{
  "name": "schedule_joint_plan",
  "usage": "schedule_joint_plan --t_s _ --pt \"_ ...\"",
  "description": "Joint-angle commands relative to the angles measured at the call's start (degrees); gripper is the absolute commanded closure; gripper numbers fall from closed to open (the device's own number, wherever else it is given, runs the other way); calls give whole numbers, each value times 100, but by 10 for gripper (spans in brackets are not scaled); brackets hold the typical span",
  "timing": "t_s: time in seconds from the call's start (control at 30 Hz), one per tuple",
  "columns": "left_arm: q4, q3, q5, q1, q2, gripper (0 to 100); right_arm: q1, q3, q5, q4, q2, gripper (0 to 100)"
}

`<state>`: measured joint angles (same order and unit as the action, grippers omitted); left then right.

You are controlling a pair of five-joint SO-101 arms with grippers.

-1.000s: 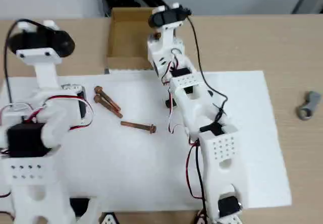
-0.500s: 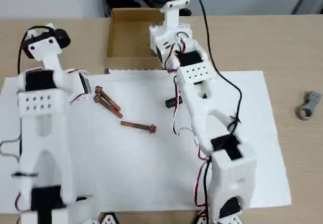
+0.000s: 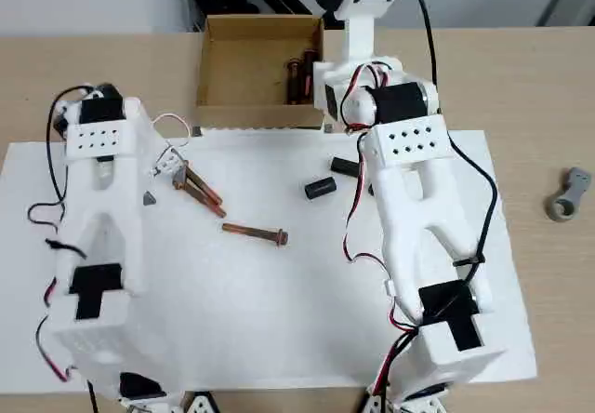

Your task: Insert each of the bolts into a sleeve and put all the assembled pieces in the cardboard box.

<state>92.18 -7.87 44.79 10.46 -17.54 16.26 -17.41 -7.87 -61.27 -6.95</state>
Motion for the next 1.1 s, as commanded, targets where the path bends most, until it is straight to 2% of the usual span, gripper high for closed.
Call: schedule_joint_plan --t_s 0.0,0.3,0.67,1.07 --pt "18 -505 308 18 -237 827 -84 -273 -35 -154 356 858" --pt "9 -1130 738 -9 -1029 827 -48 -273 -44 -154 330 858" --pt "35 -1666 1152 -448 -1705 829 -66 -264 -44 -154 330 858" --pt "571 -1640 1152 -290 -2048 830 -57 -264 -62 -356 330 858"
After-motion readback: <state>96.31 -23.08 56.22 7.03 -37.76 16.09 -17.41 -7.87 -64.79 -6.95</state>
